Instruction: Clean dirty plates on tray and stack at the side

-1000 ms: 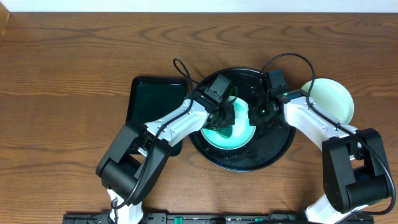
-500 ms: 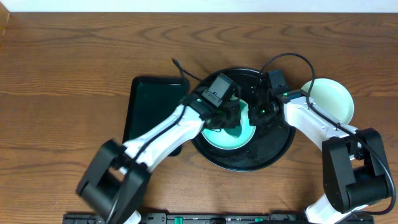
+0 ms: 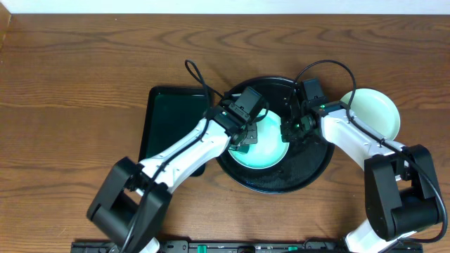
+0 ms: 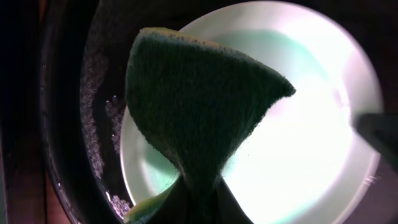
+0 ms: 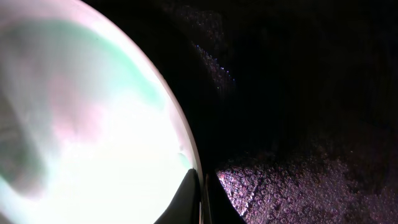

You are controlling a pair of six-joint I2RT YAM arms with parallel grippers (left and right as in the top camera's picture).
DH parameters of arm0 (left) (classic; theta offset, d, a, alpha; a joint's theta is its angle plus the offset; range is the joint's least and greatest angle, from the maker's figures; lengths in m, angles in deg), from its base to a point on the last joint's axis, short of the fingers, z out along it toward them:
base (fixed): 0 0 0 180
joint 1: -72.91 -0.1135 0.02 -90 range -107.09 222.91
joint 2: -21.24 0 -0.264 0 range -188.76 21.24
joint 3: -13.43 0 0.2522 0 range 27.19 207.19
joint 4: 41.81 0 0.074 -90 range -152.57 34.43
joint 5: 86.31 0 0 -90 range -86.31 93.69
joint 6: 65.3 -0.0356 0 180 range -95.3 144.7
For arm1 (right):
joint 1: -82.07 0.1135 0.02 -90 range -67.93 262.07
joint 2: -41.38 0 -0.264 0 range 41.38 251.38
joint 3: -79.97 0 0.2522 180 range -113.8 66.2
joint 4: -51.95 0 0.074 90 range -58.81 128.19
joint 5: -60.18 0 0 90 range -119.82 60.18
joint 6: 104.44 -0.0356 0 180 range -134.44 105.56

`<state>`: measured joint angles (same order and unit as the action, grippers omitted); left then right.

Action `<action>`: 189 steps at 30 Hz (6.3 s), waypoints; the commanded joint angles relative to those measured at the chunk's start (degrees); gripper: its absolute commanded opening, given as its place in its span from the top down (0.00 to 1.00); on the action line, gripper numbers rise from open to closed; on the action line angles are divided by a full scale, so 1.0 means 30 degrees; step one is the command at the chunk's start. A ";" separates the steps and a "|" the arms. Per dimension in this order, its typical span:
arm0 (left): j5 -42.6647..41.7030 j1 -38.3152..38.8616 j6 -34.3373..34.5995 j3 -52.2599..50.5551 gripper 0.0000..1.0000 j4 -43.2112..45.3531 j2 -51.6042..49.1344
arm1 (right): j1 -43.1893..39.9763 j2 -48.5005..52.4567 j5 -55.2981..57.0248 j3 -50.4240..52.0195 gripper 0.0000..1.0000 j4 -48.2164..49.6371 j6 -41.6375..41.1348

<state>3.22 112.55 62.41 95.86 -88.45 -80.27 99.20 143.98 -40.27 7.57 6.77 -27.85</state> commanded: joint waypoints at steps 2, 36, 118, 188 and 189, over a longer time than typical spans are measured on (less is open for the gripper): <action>0.0874 0.0029 0.0444 -0.0066 0.92 -0.0022 -0.1384 | 0.0204 0.0233 -0.0619 0.0102 0.99 0.0000 0.0058; -0.5187 0.0969 0.0969 -0.0058 0.92 0.2310 -0.2514 | 0.0204 0.0233 -0.0619 0.0102 0.99 0.0066 0.0066; -0.0437 -1.0404 -0.7839 -0.1137 0.42 -0.2069 0.6623 | 0.0204 0.0233 -0.0605 0.0102 0.78 0.0051 0.0066; 0.2098 -1.1781 -0.7621 -0.1275 0.20 -0.1610 0.8794 | 0.8816 0.0087 0.7723 -0.7737 0.99 -0.0364 -0.5151; 0.2098 -1.1781 -0.7621 -0.1275 0.20 -0.1610 0.8794 | 0.8998 0.0087 0.8007 -0.7737 0.99 -0.0124 -0.5144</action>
<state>8.60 77.40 39.66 91.73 -93.09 -53.78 124.36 145.49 -23.31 -14.44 4.65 -42.15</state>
